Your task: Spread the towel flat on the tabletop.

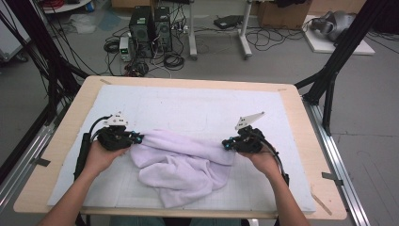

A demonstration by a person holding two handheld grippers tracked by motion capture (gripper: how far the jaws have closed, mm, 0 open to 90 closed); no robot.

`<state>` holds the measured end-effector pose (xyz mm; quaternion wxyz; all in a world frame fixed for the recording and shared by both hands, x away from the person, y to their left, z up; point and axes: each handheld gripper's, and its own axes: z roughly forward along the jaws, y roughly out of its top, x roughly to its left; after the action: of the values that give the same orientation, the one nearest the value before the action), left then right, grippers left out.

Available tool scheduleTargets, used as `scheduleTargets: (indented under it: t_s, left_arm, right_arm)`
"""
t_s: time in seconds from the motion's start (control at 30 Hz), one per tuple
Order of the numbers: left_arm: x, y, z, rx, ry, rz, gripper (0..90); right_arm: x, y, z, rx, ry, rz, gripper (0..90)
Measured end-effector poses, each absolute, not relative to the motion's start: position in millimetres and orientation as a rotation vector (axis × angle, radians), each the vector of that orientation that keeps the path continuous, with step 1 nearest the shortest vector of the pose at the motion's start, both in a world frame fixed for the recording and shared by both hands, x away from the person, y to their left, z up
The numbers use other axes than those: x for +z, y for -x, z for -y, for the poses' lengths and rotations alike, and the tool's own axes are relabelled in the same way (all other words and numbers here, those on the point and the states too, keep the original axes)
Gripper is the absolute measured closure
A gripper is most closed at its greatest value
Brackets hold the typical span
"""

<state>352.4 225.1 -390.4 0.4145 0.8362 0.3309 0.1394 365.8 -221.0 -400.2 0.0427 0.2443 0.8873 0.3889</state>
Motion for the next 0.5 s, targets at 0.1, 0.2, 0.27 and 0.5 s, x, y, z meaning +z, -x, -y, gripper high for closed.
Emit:
scheduleTargets:
  t_s: [0.1, 0.2, 0.27, 0.5]
  left_arm:
    - [-376, -368, -221, 0.423, -2.050, -0.849, 85.2]
    - [-352, -394, -212, 0.528, -2.024, -0.851, 85.3]
    - [-330, -418, -205, 0.609, -1.995, -0.853, 85.2]
    - [-333, -468, -199, 0.607, -2.035, -1.035, 49.4]
  right_arm:
    - [-378, -386, 227, 1.151, -0.757, -2.641, 87.5]
    - [-360, -405, 227, 1.148, -0.760, -2.580, 87.6]
    - [-341, -427, 225, 1.102, -0.768, -2.520, 87.5]
    - [-331, -479, 221, 1.070, -0.976, -2.388, 57.1]
